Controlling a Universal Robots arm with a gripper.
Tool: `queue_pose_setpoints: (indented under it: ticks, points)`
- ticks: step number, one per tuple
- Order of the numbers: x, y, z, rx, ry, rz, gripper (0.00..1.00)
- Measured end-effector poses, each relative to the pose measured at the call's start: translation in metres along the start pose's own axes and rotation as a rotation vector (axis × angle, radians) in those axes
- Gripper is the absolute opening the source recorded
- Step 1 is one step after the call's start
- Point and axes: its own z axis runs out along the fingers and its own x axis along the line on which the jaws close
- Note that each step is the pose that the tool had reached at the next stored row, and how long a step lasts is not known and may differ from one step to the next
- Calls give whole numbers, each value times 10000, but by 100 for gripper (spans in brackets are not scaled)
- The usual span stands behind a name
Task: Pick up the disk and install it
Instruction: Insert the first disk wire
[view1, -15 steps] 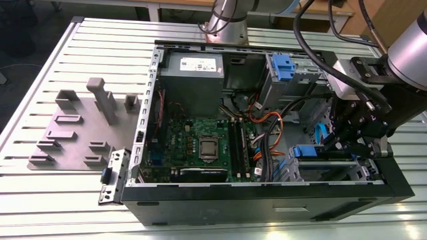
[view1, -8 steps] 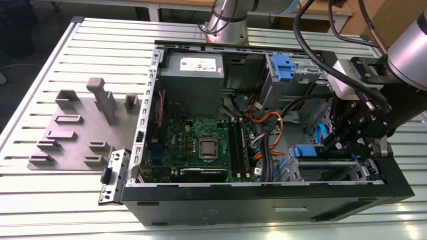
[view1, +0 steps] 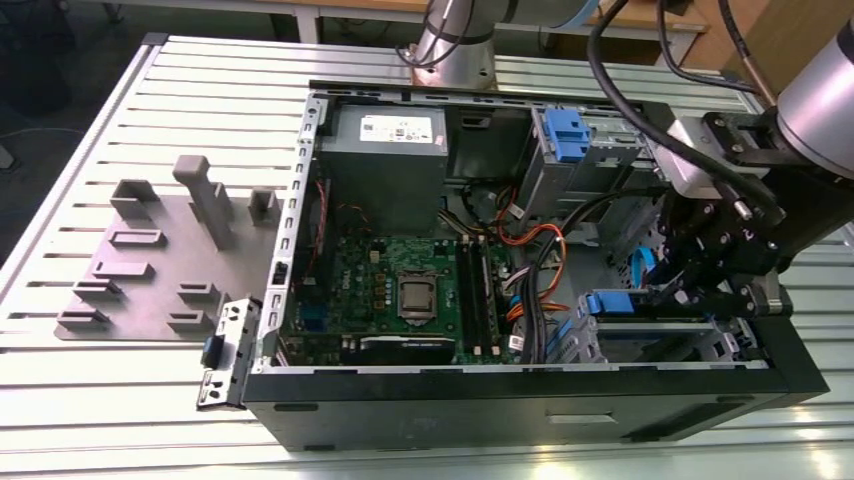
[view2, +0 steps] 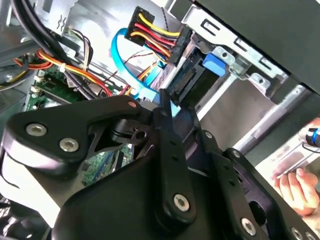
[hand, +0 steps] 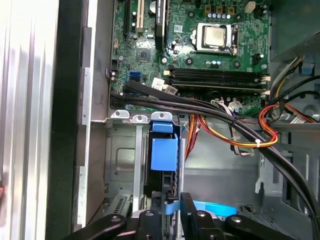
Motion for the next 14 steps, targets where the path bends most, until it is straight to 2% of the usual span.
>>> queue_pose_setpoints:
  ticks: [3,6,11,14]
  points:
    - [-2,3,-102,0,2,0,29]
    - [-2,-7,-108,-1,0,-1,29]
    - [0,-122,-113,-4,3,-1,29]
    - [-1,-125,-113,-5,1,1,29]
